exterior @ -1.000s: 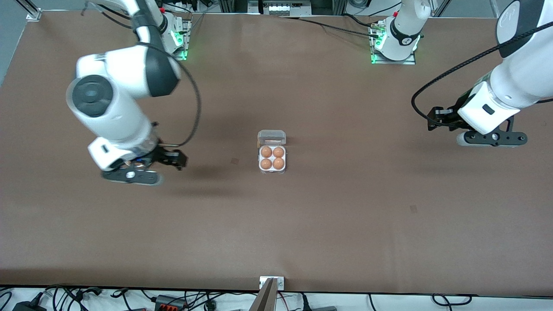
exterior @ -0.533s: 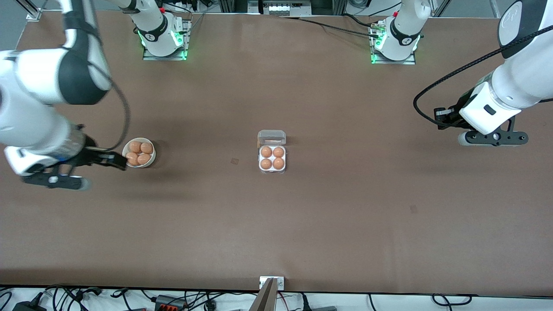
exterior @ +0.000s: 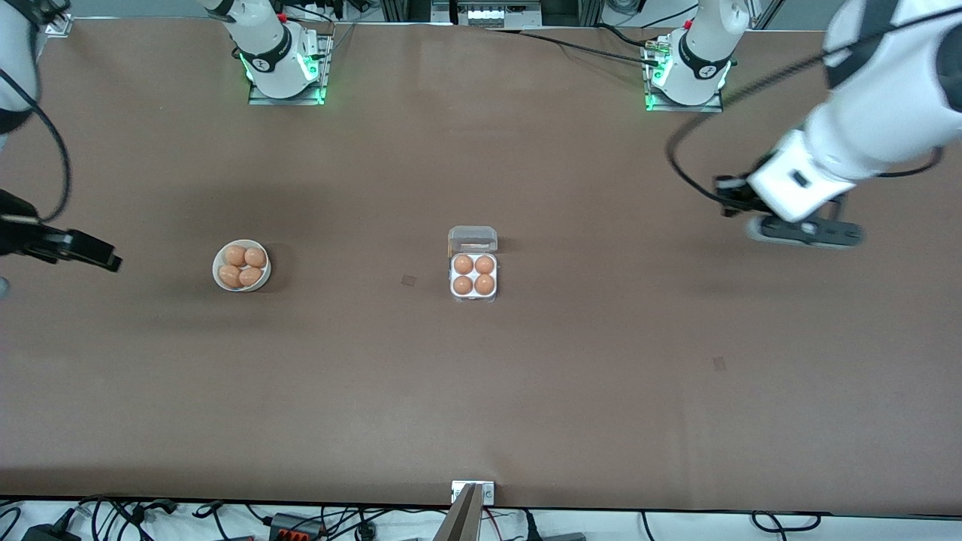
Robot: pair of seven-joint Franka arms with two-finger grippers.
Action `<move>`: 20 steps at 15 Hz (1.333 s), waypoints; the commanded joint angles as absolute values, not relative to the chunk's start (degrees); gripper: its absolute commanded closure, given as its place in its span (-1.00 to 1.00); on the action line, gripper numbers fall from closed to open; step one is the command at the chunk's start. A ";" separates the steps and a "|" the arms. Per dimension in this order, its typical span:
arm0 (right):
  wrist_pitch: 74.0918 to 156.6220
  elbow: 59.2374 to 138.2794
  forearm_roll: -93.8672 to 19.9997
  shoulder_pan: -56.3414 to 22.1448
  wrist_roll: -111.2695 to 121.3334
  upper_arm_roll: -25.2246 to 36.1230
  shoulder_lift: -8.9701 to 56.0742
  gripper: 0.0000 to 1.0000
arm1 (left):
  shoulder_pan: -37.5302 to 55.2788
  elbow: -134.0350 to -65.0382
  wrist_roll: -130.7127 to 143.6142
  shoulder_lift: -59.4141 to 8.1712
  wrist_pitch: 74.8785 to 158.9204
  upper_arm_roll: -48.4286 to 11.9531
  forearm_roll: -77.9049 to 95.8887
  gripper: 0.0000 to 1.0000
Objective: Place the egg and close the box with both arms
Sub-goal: 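Withdraw the right gripper while the left gripper moves toward the carton, then reach the left gripper to the open clear lid of the carton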
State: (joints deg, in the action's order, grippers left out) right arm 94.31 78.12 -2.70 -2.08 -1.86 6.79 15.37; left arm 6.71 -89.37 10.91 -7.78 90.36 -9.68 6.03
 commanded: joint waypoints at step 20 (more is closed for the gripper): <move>99.49 96.59 1.49 -2.20 2.46 4.75 0.44 -1.00 | 37.70 -87.28 39.37 -34.27 110.39 -12.40 12.13 1.00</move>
State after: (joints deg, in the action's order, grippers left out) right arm 99.46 97.72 0.93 -2.23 1.34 5.19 0.29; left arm 35.63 -89.27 38.18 -32.01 110.56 -13.15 11.70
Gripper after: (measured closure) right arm 0.000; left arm 0.991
